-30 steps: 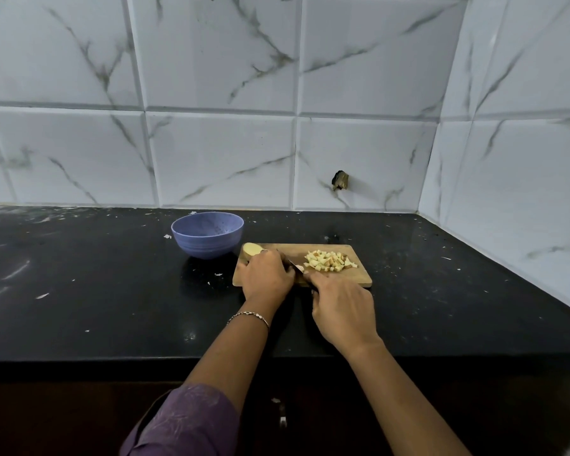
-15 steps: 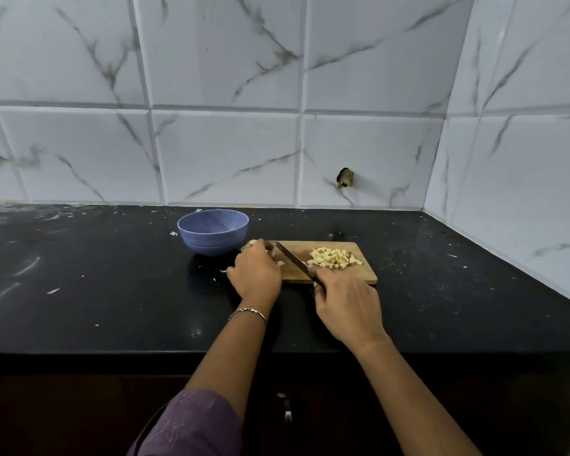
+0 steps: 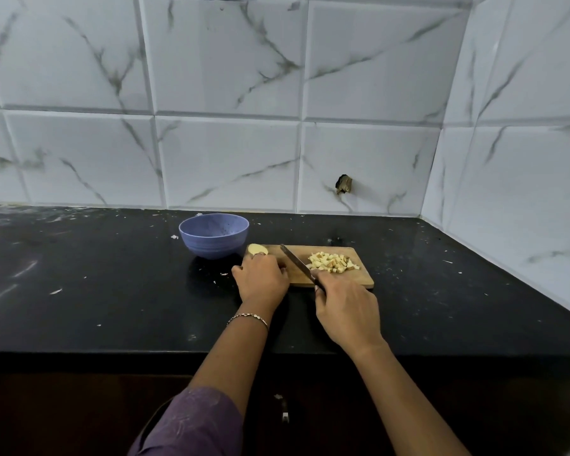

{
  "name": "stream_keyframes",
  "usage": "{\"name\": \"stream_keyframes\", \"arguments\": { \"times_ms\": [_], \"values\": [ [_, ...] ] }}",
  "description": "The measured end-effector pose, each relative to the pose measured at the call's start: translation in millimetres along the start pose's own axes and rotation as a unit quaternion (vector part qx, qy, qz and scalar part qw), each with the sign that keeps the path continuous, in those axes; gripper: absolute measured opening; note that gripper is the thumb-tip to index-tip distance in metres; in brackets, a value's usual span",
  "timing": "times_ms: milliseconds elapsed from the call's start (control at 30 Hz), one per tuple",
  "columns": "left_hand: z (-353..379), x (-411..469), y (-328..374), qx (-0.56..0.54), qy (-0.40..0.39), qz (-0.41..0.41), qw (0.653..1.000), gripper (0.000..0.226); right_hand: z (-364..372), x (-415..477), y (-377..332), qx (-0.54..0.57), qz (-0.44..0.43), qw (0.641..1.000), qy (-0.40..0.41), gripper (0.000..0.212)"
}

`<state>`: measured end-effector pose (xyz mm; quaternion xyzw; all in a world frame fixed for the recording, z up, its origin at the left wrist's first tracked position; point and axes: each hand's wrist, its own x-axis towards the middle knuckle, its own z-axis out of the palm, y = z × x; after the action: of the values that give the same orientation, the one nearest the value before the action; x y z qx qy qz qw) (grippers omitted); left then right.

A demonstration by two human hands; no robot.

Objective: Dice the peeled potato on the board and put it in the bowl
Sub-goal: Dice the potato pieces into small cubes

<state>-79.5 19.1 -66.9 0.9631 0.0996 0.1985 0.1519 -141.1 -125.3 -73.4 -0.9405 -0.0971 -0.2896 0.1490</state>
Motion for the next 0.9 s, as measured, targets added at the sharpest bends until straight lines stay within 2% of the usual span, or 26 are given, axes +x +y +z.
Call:
{"name": "stream_keyframes", "arguments": {
  "times_ms": [100,200,333,633,900],
  "values": [
    [2.2,2.3,0.8,-0.017,0.003,0.016,1.0,0.026,-2.2,-0.4,-0.1,0.001,-0.013,1.0,0.003,0.037],
    [1.8,3.5,0.0,-0.038,0.018,-0.012,0.999,0.025,-3.3,-0.2,-0.7,0.001,-0.017,1.0,0.005,0.039],
    [1.6,4.3,-0.9,-0.009,0.019,-0.042,0.999,0.031,-2.9,-0.9,-0.9,0.008,-0.005,1.0,0.015,0.038],
    [2.6,7.4,4.7,0.022,0.026,-0.014,0.999,0.024,-1.6,0.8,0.3,-0.01,0.026,1.0,0.011,0.037],
    [9.6,17.0,1.2,-0.021,0.036,0.015,0.999,0.019,-4.1,1.8,-0.8,0.0,0.043,0.999,0.003,0.034]
  ]
}}
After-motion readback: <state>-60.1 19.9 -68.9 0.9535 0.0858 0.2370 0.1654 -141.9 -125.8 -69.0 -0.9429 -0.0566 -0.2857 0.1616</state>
